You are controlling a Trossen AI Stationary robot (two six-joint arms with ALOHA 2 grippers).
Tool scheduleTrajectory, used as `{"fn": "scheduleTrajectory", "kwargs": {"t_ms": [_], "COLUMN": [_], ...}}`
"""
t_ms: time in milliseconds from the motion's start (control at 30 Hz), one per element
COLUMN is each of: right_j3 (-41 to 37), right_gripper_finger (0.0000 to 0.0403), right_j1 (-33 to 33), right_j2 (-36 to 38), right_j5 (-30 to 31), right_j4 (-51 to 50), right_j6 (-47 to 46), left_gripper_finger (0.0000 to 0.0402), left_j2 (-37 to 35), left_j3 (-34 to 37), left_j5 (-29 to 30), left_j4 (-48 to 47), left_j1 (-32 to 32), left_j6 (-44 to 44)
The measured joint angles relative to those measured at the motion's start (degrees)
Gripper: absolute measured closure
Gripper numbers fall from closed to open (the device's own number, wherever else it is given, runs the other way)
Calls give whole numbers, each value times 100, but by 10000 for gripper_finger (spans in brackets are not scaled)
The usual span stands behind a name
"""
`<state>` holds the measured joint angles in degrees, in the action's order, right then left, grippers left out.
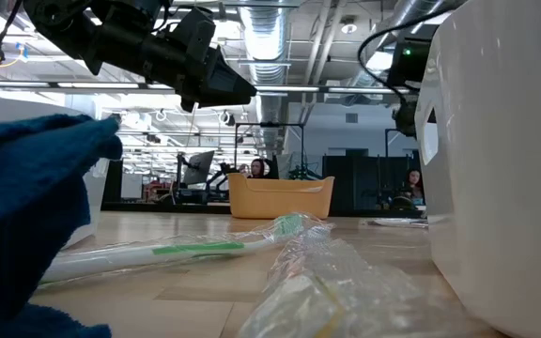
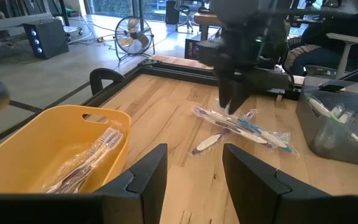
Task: Pick & Place Toothbrushes
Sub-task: Put the purple toothbrush into the yellow bin
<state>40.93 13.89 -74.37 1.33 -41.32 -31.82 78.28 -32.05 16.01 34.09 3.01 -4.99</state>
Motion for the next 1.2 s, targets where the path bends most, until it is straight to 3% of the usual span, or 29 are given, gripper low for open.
{"fn": "scheduleTrajectory", "kwargs": {"t_ms": [67, 133, 433, 867, 1067, 1200], "right_j3": [0, 0, 0, 79, 159, 144], "right_gripper_finger": [289, 289, 282, 282, 289, 320], "right_j1": [97, 161, 172, 383, 363, 368], "right_j2": [0, 0, -26, -1369, -1247, -1101], "right_j5": [4, 3, 9, -8, -1, 16], "right_j4": [-41, -196, -290, -205, -147, -136], "right_j6": [-1017, -1201, -1221, -987, -872, -842], "left_gripper_finger": [253, 253, 253, 253, 253, 253], "left_j2": [0, 0, 0, 0, 0, 0], "left_j3": [0, 0, 0, 0, 0, 0], "left_j5": [0, 0, 0, 0, 0, 0], "left_j4": [0, 0, 0, -22, -24, -24], "left_j1": [0, 0, 0, -4, -4, -4], "left_j6": [0, 0, 0, 0, 0, 0]}}
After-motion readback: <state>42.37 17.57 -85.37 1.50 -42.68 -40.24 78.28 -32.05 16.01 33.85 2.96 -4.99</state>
